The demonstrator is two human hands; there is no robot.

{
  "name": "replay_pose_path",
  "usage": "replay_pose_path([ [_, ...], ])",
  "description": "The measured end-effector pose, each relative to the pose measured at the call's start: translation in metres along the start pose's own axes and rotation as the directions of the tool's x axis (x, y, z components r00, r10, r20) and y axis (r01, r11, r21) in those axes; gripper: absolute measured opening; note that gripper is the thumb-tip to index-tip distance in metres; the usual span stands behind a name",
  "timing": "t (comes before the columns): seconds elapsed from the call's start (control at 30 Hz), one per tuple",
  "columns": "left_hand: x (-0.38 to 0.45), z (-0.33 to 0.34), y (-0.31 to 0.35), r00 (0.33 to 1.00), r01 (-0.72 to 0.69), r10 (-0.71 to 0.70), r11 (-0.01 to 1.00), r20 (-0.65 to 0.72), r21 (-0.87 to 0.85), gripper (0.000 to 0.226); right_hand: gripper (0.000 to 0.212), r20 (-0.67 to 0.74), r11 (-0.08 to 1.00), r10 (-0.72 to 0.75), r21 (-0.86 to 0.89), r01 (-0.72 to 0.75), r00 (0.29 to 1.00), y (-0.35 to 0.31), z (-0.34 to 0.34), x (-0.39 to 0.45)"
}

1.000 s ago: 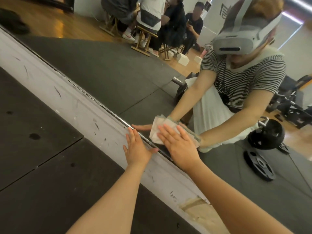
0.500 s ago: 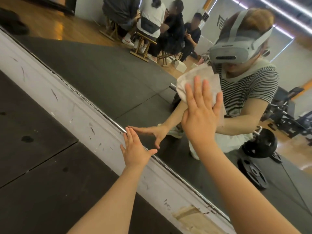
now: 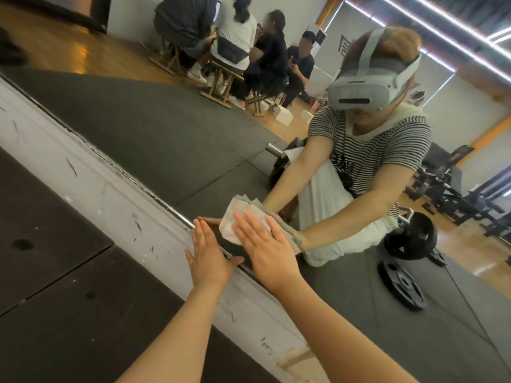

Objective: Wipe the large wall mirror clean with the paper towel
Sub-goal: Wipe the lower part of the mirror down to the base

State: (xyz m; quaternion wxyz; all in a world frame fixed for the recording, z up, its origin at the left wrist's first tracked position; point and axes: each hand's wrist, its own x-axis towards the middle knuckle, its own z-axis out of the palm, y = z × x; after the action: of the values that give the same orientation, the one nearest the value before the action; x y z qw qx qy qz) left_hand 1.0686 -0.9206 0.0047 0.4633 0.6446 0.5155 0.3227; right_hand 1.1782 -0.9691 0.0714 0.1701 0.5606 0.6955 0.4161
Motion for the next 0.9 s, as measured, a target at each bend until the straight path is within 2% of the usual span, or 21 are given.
replay_pose_path([
  [0.07,-0.001,-0.002,0.007,0.997,-0.068,0.067,0.998,-0.038,-0.005,0.119,0.056,-0.048,0.999,-0.029,0.036,0.030,0.998,0.021,-0.008,0.001],
  [0.2,0.004,-0.010,0.029,0.984,-0.140,0.141,0.990,-0.106,0.011,0.122,0.060,-0.180,0.994,0.088,0.077,-0.075,0.980,0.065,-0.039,0.015],
  [0.33,0.013,-0.022,0.040,0.986,-0.131,0.137,0.989,-0.093,0.070,0.124,0.058,-0.382,0.971,0.237,0.079,-0.224,0.893,0.119,-0.077,0.049],
  [0.47,0.019,-0.024,0.043,0.989,-0.107,0.118,0.988,-0.095,0.112,0.126,0.061,-0.457,0.917,0.394,0.137,-0.375,0.798,0.139,-0.097,0.074],
  [0.57,0.021,-0.022,0.041,0.988,-0.116,0.125,0.988,-0.092,0.101,0.127,0.059,-0.454,0.885,0.461,0.173,-0.432,0.763,0.122,-0.092,0.080],
  [0.63,0.021,-0.022,0.038,0.985,-0.132,0.141,0.987,-0.097,0.090,0.128,0.062,-0.418,0.872,0.488,0.183,-0.455,0.766,0.107,-0.085,0.080],
  [0.8,0.020,-0.019,0.033,0.977,-0.171,0.172,0.985,-0.124,0.018,0.130,0.065,-0.303,0.899,0.439,0.159,-0.409,0.846,0.062,-0.061,0.078],
  [0.9,0.017,-0.018,0.030,0.975,-0.185,0.182,0.983,-0.131,-0.013,0.124,0.063,-0.197,0.912,0.394,0.207,-0.355,0.898,0.023,-0.039,0.069],
])
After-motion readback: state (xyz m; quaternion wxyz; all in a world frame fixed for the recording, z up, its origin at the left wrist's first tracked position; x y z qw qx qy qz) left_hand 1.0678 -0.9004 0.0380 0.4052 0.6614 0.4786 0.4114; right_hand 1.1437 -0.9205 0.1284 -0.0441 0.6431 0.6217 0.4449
